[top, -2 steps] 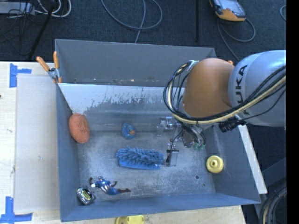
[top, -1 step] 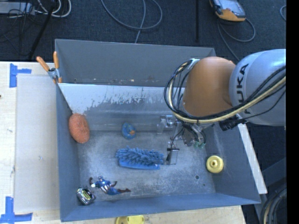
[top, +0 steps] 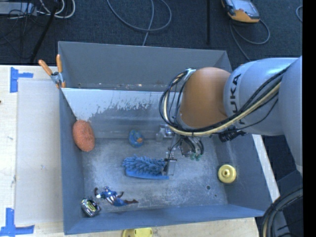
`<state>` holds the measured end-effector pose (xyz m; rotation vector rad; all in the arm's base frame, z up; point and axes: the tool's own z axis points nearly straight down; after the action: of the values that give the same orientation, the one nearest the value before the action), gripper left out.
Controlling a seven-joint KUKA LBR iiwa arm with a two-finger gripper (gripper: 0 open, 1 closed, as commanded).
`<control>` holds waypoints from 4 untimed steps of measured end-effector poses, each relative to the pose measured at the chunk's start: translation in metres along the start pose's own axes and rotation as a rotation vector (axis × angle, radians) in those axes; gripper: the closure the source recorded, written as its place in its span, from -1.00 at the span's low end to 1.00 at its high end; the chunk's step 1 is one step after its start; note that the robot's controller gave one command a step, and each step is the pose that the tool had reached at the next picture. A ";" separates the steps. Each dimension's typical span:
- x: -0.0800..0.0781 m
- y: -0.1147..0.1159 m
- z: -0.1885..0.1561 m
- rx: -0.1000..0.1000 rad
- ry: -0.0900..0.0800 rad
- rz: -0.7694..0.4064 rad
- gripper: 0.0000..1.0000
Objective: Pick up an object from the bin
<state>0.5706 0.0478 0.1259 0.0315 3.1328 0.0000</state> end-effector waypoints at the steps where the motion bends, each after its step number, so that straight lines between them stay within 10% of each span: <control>1: 0.032 0.037 0.054 0.000 0.010 -0.029 -1.00; 2: 0.038 0.038 0.063 -0.002 0.008 0.073 1.00; 3: 0.034 0.030 0.059 0.000 0.010 0.106 1.00; 4: 0.038 0.023 -0.052 0.001 0.009 0.065 1.00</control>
Offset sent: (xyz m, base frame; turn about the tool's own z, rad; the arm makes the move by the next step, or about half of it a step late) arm -0.0298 0.0258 -0.0559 0.1256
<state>0.5322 0.0719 0.1773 0.1337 3.1392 -0.0004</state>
